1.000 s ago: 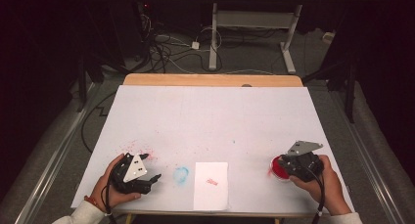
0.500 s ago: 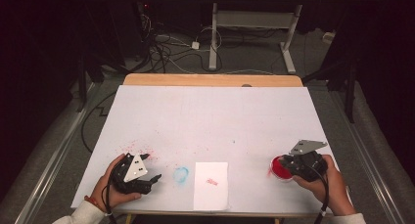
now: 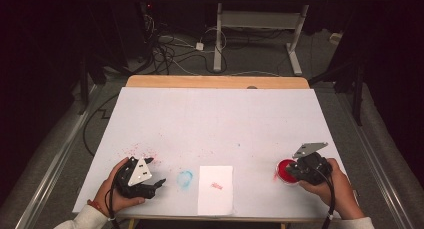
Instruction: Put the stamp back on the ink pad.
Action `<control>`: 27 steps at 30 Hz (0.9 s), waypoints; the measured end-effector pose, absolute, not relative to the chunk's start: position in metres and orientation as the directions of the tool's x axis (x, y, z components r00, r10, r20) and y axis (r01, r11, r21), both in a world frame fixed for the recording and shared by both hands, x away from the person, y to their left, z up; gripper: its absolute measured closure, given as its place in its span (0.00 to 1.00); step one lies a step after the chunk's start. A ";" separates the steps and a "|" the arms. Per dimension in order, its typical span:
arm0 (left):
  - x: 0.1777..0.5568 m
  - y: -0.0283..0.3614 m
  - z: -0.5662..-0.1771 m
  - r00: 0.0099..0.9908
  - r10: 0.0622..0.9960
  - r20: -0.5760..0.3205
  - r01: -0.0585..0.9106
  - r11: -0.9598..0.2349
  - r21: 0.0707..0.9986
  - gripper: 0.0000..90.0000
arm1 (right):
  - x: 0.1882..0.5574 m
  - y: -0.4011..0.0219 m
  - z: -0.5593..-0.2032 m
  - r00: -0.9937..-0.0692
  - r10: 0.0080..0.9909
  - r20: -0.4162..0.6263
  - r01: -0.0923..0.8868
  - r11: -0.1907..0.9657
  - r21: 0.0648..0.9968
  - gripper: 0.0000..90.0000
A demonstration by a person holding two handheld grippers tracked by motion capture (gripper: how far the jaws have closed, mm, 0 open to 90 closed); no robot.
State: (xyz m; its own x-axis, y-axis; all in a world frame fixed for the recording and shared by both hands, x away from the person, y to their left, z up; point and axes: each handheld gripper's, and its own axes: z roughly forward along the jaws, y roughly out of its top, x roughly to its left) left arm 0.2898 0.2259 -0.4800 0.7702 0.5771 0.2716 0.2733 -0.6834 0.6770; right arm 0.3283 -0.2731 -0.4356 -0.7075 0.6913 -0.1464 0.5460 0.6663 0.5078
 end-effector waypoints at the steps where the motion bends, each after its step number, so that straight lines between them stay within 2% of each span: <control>1: 0.290 0.226 -0.480 0.771 0.576 0.273 0.272 -0.685 0.676 0.24 | 0.329 -0.272 -0.437 -0.712 0.685 -0.152 0.538 0.672 0.510 0.85; 9: 0.290 0.227 -0.479 0.770 0.576 0.275 0.271 -0.684 0.677 0.24 | 0.329 -0.272 -0.438 -0.711 0.686 -0.152 0.533 0.668 0.518 0.84; 18: 0.290 0.227 -0.479 0.769 0.577 0.276 0.272 -0.685 0.676 0.24 | 0.327 -0.274 -0.433 -0.704 0.695 -0.147 0.524 0.648 0.553 0.70; 27: 0.289 0.228 -0.479 0.767 0.579 0.277 0.271 -0.684 0.678 0.24 | 0.323 -0.275 -0.422 -0.690 0.708 -0.153 0.464 0.594 0.657 0.55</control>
State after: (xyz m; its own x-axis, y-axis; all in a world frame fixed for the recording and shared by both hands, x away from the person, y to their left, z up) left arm 0.2894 0.2277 -0.4790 0.7672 0.5786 0.2769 0.2709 -0.6836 0.6777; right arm 0.3229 -0.2750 -0.4224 -0.6898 0.7077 -0.1531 0.4636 0.5941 0.6573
